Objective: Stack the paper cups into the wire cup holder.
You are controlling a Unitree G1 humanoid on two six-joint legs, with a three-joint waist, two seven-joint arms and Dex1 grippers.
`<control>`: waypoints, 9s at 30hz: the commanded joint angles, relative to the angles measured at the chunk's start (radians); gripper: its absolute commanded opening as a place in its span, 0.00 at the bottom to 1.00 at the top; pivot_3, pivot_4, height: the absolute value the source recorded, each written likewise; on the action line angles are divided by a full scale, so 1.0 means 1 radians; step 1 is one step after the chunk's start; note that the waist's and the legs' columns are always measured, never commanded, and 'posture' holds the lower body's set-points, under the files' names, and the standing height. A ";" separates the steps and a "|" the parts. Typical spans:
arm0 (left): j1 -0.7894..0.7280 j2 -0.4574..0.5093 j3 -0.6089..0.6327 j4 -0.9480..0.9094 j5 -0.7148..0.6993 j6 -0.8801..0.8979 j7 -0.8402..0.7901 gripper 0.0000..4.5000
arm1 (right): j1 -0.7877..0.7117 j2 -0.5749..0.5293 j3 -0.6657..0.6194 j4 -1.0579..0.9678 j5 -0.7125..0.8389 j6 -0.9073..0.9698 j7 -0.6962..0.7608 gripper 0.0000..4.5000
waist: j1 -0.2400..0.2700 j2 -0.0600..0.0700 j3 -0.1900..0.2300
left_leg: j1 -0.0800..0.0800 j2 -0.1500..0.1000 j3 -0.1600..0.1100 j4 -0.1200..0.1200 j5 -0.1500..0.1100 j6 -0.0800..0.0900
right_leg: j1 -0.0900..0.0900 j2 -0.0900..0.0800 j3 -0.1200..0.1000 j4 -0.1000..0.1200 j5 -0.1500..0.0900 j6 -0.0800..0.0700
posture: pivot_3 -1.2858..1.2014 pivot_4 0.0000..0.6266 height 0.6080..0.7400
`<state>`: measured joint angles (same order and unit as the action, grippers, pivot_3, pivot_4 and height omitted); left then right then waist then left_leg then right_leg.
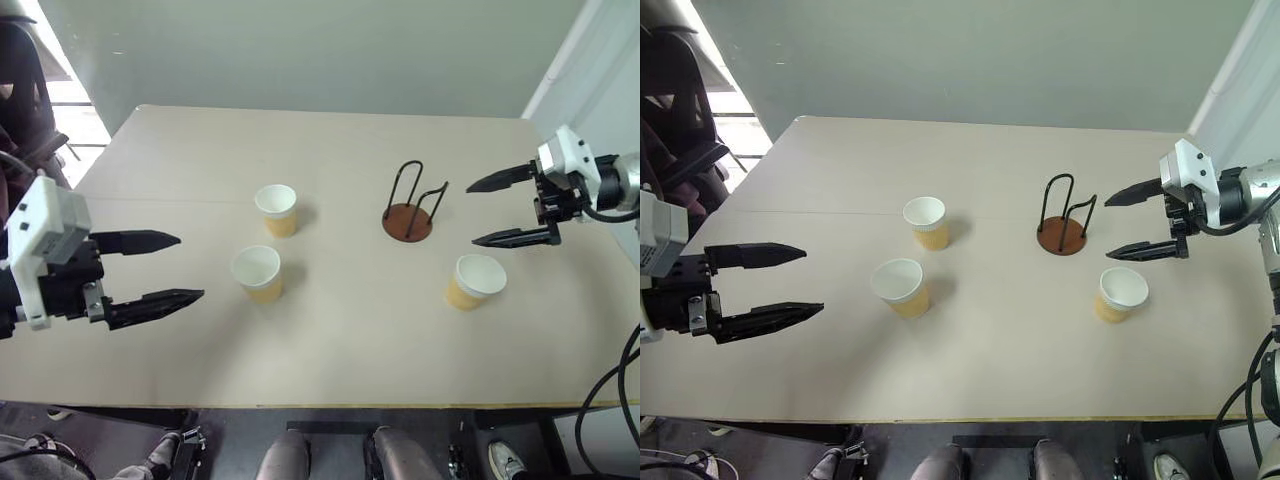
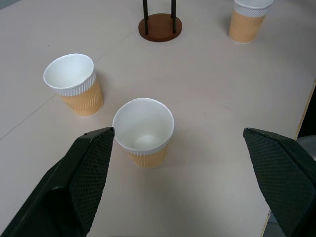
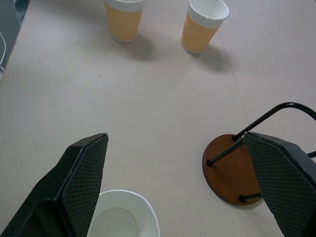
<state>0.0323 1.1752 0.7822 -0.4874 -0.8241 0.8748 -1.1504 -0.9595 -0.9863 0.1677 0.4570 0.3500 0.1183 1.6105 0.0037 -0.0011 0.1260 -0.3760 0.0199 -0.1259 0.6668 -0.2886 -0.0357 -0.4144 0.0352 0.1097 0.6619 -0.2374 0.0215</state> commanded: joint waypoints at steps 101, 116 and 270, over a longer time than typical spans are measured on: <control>-0.117 -0.052 -0.150 -0.007 -0.053 -0.048 0.132 1.00 | 0.177 0.487 -0.054 -0.433 -0.040 0.708 -0.865 0.00 | -0.005 0.000 0.000 | -0.007 0.012 -0.001 -0.002 0.003 -0.005 | -0.012 0.013 -0.001 -0.001 0.006 -0.006 | 0.52 0.24 1.00; -0.142 -0.047 -0.196 0.012 -0.040 -0.061 0.124 1.00 | 0.446 0.184 0.037 -0.809 0.077 0.518 -0.364 0.00 | -0.006 -0.001 -0.001 | -0.005 0.012 0.001 0.003 0.004 -0.005 | -0.008 0.014 0.000 -0.001 0.008 -0.005 | 0.52 0.24 1.00; -0.346 -0.053 -0.482 0.099 0.035 -0.185 -0.026 1.00 | 0.186 -0.078 -0.273 -0.855 0.655 0.598 -0.137 0.01 | 0.006 -0.003 -0.001 | -0.006 0.012 0.004 0.002 0.012 -0.013 | -0.003 0.016 0.003 -0.016 0.011 -0.011 | 0.52 0.24 1.00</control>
<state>-0.2946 1.1205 0.2973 -0.3847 -0.7907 0.7109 -1.1653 -0.7733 -1.0693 -0.0688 -0.3558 0.9530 0.6854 1.5123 0.0102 -0.0043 0.1248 -0.3823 0.0321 -0.1221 0.6687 -0.2763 -0.0483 -0.4176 0.0511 0.1128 0.6463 -0.2265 0.0102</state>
